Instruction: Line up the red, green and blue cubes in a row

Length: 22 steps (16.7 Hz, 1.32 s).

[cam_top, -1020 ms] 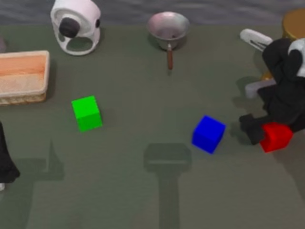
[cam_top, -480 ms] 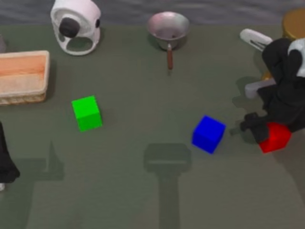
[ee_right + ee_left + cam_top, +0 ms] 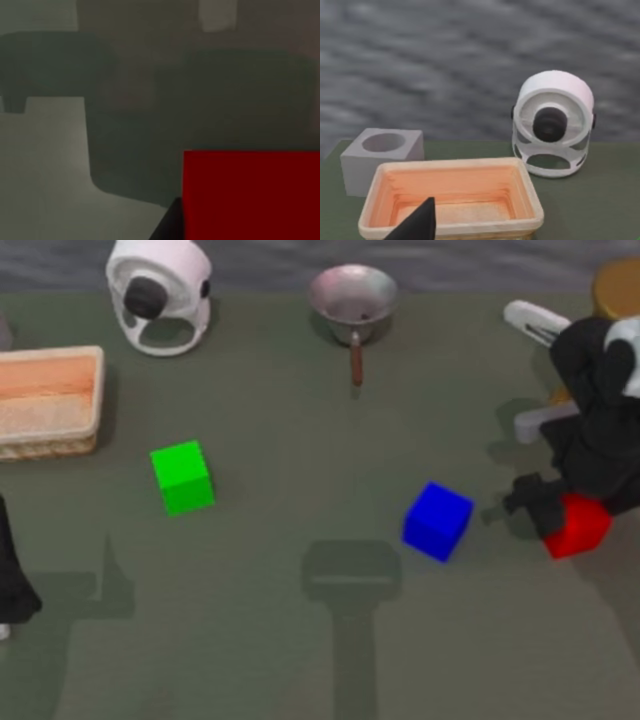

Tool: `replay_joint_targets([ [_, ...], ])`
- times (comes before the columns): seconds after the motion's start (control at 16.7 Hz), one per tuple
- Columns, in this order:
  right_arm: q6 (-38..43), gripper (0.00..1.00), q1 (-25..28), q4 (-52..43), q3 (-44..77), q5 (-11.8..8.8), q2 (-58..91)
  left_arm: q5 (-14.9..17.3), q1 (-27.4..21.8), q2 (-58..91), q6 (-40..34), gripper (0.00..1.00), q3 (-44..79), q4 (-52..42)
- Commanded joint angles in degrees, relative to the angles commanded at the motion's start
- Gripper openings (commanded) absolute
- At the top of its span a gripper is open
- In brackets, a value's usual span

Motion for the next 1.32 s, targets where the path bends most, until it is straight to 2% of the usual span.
replay_joint_targets([
  [0.36, 0.0, 0.00, 0.3, -11.5, 5.8, 0.0, -5.1, 0.0, 0.0, 0.0, 0.0, 1.00, 0.0, 0.0],
  [0.78, 0.7, 0.00, 0.9, -13.2, 7.3, -0.1, -5.4, 0.0, 0.0, 0.0, 0.0, 1.00, 0.0, 0.0],
  [1.02, 9.4, 0.00, 7.7, -17.7, 16.1, 0.2, 0.3, 0.0, 0.0, 0.0, 0.0, 1.00, 0.0, 0.0],
  [1.32, 31.6, 0.00, 22.0, -26.8, 35.6, 0.6, 11.1, 0.0, 0.0, 0.0, 0.0, 1.00, 0.0, 0.0],
])
